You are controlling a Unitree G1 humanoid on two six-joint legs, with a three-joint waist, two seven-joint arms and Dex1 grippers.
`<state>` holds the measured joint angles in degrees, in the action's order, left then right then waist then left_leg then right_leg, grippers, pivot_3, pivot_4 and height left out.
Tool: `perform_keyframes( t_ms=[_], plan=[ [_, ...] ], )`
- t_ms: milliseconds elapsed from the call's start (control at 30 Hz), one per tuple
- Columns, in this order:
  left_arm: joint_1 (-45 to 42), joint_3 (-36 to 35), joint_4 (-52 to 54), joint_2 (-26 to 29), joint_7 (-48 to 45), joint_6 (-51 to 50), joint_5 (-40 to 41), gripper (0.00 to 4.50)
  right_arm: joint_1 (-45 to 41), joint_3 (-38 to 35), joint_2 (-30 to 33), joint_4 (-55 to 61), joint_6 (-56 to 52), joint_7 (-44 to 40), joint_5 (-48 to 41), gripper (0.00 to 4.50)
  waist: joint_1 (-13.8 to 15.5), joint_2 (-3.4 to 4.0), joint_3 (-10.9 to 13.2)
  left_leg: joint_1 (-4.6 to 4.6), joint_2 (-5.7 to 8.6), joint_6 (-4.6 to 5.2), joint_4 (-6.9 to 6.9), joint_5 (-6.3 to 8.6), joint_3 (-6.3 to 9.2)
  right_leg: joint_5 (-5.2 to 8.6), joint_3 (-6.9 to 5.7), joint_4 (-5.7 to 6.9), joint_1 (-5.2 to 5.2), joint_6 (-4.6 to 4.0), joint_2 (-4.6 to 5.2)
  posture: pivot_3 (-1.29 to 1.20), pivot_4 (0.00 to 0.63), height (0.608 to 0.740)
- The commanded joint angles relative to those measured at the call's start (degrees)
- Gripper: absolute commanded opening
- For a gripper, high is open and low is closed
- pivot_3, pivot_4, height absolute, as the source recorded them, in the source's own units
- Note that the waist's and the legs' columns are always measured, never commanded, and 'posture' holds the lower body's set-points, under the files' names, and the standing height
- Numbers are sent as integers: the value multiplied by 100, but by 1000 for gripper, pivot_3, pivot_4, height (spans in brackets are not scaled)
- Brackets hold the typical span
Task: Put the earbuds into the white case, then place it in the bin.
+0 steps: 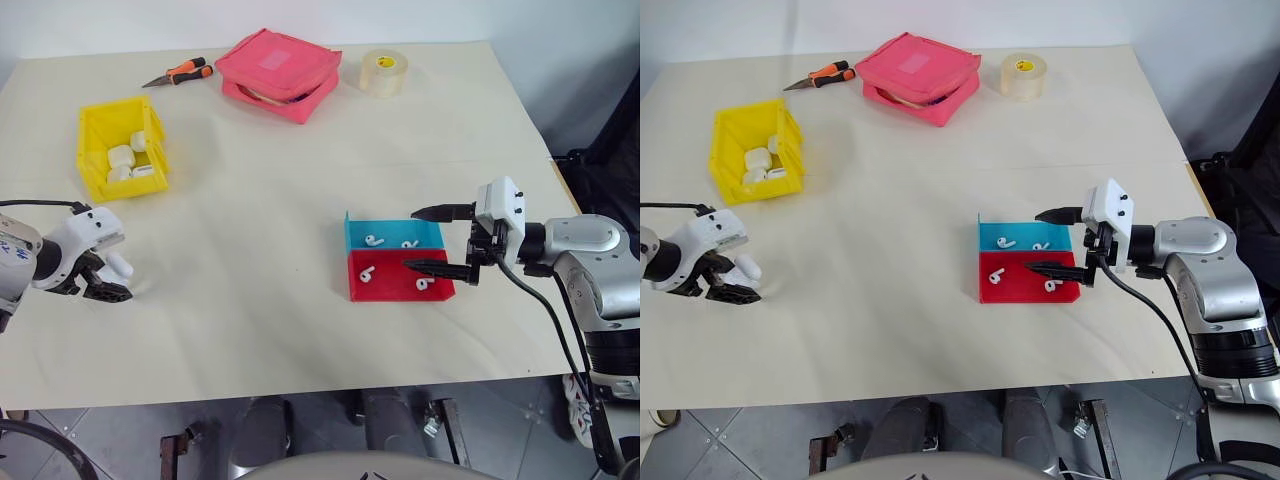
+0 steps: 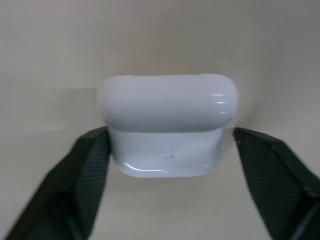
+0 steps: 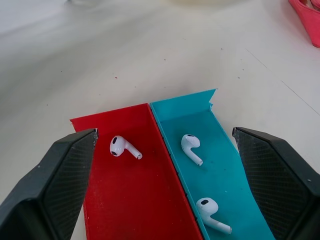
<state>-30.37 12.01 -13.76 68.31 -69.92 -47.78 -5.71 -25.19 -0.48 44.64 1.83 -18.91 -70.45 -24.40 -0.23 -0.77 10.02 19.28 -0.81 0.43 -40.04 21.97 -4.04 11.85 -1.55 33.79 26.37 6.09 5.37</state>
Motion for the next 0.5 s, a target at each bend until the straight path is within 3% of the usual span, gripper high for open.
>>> perform_keyframes(
  t_ms=[33,200,367,500],
  plan=[
    [145,13,61,2,68,-218,13,2792,-47,-165,73,93,21,8,-64,4500,-1,0,0,0,-1,0,0,0,0,0,0,0,0,0,0,0,150,740],
    [79,-165,168,-151,283,-99,87,2793,-36,-195,104,97,15,9,-64,4500,3,1,1,-1,0,-1,0,-1,-1,0,1,0,0,0,0,0,150,740],
    [26,-1171,759,-1174,798,888,879,2793,-32,-226,136,102,0,18,-81,4500,151,6,6,4,5,-3,-9,-2,9,-1,-1,3,-4,2,9,0,150,740],
    [157,-1259,951,-1726,806,1539,1203,2793,-28,-232,137,117,-14,35,-87,4500,151,-3,8,22,8,-21,-25,-10,8,-6,1,-2,-1,8,12,0,150,740]
  ],
)
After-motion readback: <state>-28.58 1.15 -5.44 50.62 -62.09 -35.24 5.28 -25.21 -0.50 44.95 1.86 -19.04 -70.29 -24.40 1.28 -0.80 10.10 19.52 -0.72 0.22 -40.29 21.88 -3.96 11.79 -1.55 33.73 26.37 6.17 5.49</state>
